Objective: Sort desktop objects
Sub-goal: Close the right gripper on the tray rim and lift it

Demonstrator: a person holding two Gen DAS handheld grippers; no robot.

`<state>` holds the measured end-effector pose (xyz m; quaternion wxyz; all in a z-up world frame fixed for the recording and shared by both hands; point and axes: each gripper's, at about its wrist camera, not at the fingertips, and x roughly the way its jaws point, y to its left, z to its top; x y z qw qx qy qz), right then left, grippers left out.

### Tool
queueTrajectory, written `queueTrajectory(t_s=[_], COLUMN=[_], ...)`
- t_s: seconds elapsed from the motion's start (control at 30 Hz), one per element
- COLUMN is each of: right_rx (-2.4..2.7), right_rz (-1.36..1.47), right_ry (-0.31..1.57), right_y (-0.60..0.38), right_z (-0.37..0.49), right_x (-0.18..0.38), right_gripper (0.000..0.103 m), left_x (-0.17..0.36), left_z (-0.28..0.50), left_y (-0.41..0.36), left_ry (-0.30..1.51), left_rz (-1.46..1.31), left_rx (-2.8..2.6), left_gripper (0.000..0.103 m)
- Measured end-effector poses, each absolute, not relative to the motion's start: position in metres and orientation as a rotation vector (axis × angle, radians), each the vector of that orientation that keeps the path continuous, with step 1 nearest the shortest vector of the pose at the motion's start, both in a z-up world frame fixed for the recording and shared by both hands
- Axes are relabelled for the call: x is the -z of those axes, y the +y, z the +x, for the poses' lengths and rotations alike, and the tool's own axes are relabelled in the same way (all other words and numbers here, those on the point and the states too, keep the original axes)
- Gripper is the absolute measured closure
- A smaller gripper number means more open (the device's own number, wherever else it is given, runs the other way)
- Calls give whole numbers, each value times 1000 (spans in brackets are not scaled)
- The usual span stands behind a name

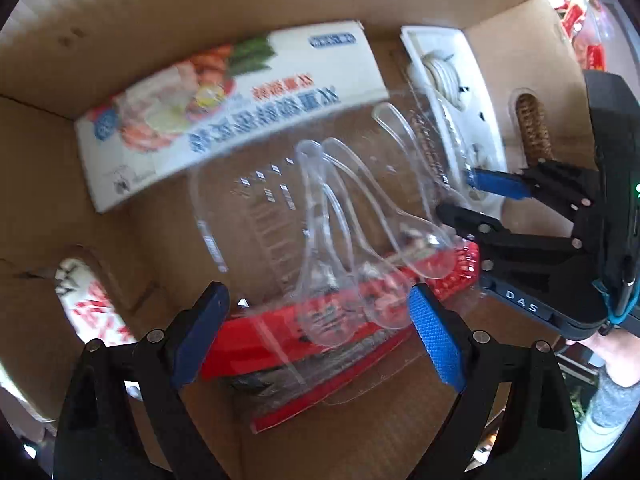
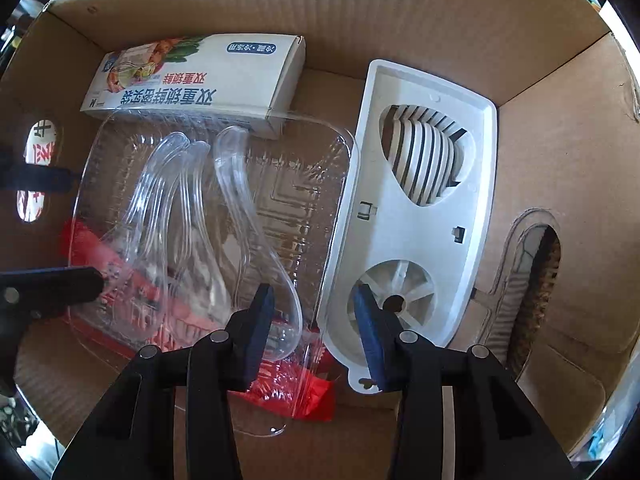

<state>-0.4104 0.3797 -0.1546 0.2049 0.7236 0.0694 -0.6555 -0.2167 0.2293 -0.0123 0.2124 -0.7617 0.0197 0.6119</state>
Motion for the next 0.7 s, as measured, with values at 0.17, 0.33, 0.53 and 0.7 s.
queueTrajectory(t_s=[0.17, 0.33, 0.53, 0.7], right_rx=[1808, 1849, 1900, 1911], right_rz=[1994, 1966, 1936, 1943], right_ry=[142, 138, 116, 113], right_y=[387, 398, 415, 414], right_z=[-405, -400, -396, -389], right_x=[153, 140, 107, 92], right_gripper=[60, 60, 60, 60], left_x=[18, 5, -31, -43], left_z=[-213, -214, -219, -225], left_y=[229, 217, 202, 199], left_ry=[66, -35, -114, -7], left_rz=[-2084, -2053, -1994, -1987], left_rx=[-1734, -1743, -1767, -1846], left_gripper=[24, 27, 27, 27])
